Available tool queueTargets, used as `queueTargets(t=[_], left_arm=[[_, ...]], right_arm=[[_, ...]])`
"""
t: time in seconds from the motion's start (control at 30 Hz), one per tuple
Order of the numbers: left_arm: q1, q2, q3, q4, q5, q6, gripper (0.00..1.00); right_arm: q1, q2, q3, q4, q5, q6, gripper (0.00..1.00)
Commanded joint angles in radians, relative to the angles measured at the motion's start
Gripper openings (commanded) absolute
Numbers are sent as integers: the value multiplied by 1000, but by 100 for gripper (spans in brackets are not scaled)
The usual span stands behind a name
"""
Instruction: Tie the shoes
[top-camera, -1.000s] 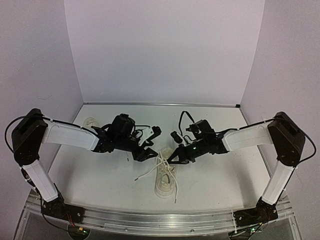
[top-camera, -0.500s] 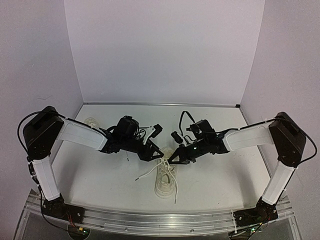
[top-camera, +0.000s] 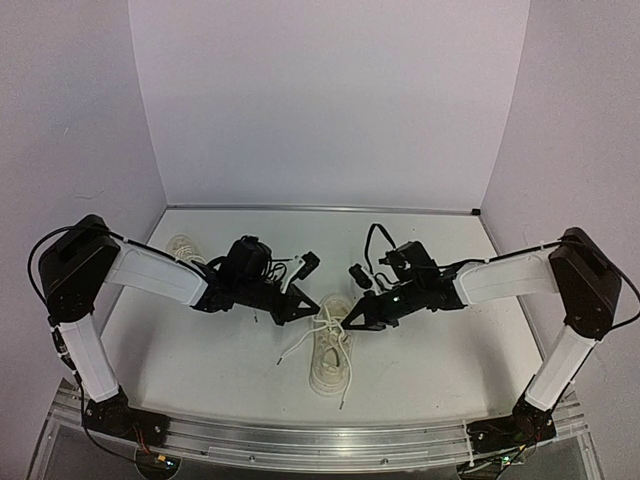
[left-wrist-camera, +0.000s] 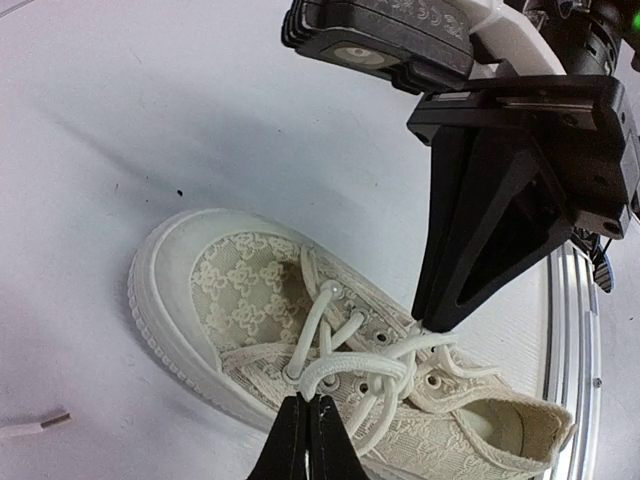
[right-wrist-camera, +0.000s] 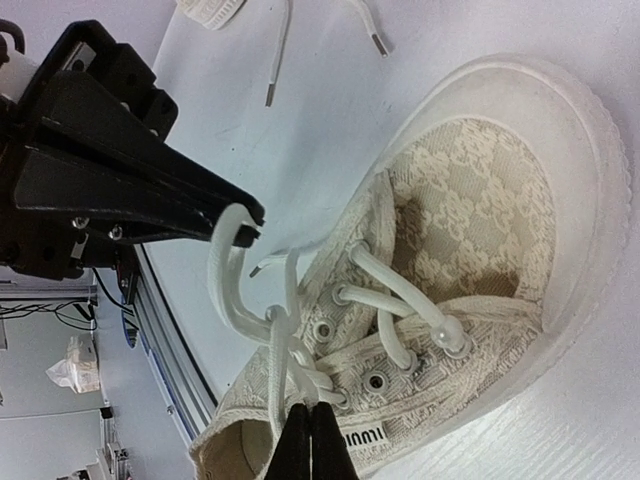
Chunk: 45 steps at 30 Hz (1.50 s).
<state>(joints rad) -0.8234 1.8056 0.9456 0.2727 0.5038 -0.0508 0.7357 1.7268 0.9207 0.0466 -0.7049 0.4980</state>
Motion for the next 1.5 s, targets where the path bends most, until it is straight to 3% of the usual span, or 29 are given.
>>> queueTargets(t=[0.0,0.6,1.47], left_arm=[[6,-83,-40,29,-65,6,0],[26,-152,-128,-7,-240,-8,0],[35,-111,-101,-87,-395,-35,0]], right_arm=[[-1,-58,-26,-18,56,-6,0],[-23,-140,-126,-80,170,11,0],[-45,-188,-201,-116,210,8,0]])
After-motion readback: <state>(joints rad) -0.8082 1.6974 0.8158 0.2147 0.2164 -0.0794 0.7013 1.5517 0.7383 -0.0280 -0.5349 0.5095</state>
